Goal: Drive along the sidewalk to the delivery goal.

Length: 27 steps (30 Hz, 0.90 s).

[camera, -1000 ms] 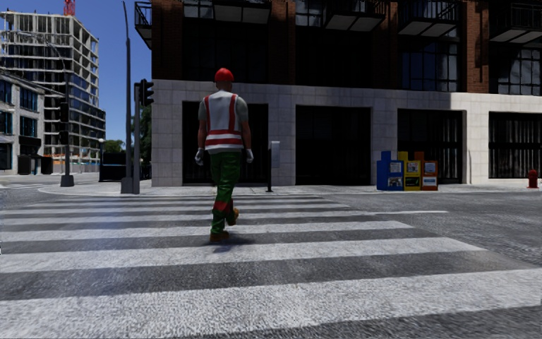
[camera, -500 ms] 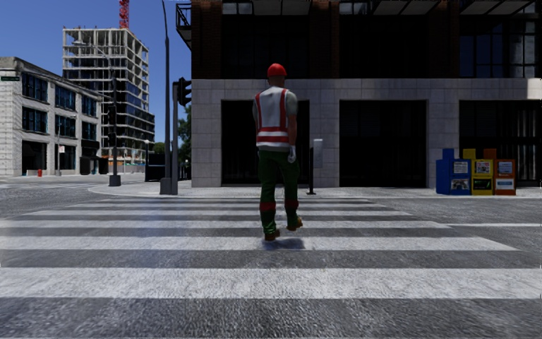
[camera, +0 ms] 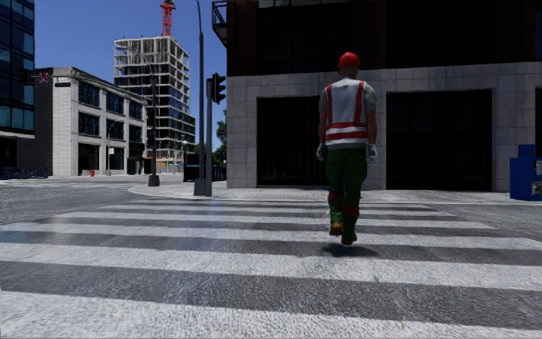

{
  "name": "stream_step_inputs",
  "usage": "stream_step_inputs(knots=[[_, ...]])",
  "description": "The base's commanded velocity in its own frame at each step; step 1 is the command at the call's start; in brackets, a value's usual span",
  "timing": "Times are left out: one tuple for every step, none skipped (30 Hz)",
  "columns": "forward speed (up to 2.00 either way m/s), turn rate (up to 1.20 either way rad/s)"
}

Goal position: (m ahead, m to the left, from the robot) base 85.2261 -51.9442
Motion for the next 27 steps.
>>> stream_step_inputs(knots=[[1.58,0.44],[2.0,0.33],[2.0,0.35],[2.0,0.37],[2.0,0.37],[2.0,0.37],[2.0,0.37],[2.0,0.38],[2.0,0.35],[2.0,0.35],[2.0,0.19],[2.0,0.09],[2.0,0.01],[2.0,0.0],[2.0,0.0],[2.0,0.0],[2.0,0.0],[2.0,0.0],[2.0,0.0],[2.0,0.0],[2.0,0.0],[2.0,0.0],[2.0,0.0],[2.0,0.0],[2.0,0.0],[2.0,0.0],[2.0,0.0]])
